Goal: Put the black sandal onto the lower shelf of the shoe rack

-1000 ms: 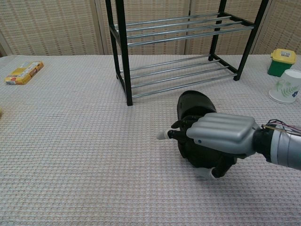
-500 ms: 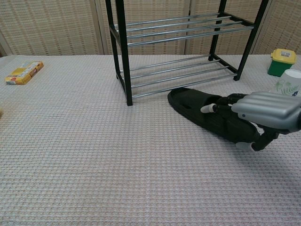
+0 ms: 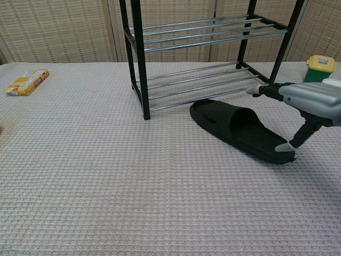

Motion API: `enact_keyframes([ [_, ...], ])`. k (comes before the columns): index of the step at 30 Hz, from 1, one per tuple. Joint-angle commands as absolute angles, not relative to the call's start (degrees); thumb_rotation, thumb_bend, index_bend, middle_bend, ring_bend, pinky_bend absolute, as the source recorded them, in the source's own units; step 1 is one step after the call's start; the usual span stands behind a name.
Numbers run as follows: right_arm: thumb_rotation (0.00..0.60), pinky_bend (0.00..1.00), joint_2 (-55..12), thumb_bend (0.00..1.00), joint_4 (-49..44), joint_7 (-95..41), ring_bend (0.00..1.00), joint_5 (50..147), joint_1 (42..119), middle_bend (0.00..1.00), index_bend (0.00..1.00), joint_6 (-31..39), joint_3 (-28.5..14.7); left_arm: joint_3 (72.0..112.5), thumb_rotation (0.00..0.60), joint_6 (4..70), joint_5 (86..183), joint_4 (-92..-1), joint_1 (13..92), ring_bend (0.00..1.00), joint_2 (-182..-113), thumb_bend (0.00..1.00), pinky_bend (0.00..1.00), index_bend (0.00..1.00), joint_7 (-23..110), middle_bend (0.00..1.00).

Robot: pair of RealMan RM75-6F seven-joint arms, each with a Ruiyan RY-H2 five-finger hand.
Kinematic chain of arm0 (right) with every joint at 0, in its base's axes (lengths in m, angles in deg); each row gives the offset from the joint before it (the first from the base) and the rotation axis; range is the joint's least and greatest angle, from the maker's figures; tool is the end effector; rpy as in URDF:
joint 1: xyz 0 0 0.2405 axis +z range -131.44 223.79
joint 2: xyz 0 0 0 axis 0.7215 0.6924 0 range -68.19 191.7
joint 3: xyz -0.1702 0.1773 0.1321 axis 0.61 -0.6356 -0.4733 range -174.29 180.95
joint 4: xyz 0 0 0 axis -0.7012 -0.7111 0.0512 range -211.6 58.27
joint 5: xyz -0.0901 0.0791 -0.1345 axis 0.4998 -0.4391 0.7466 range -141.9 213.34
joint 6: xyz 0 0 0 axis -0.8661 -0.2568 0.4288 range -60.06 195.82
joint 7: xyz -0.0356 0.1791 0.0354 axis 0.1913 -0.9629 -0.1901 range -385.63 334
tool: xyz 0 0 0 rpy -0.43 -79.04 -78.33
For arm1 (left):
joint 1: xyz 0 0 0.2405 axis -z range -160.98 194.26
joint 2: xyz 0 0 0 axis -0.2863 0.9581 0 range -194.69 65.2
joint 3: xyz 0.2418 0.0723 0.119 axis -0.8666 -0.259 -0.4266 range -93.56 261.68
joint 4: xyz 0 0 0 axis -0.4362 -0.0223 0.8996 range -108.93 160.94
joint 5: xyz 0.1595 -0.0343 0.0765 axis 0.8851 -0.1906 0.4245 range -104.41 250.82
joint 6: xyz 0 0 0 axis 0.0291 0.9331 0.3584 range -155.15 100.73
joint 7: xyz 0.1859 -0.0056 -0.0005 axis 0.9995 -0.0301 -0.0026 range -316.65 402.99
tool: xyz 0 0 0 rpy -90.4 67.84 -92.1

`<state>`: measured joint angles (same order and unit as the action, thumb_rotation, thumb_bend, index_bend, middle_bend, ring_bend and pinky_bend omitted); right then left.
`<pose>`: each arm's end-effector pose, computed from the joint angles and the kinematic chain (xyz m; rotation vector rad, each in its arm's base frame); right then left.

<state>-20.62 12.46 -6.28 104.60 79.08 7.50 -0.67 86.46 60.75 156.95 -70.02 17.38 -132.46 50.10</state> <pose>-0.2210 -0.3449 0.0282 1.8311 -0.9436 0.8100 -0.3244 0.1967 0.1800 -1.2939 -0.9410 -0.8559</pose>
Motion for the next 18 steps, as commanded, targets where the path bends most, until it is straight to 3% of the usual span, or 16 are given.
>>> enact_keyframes([
  [1,0.600,0.00,-22.12,0.00,15.72,-3.88,0.00,96.70,78.74,0.00,0.00,8.54,-3.43,86.40,0.600,60.79,157.10,-69.98,17.40,0.16,-132.45,0.20,0.31,0.29,50.03,0.15],
  [9,0.600,0.00,-27.10,0.00,14.89,-0.65,0.00,85.20,80.83,0.00,0.00,9.25,-7.43,86.27,0.600,60.74,157.08,-69.51,17.31,0.16,-132.25,0.20,0.31,0.29,49.47,0.15],
  [18,0.600,0.00,-30.85,0.00,9.41,-1.17,0.00,81.64,84.43,0.00,0.00,12.60,-9.62,86.23,0.600,60.75,156.85,-68.67,17.13,0.16,-132.26,0.20,0.31,0.29,48.45,0.15],
])
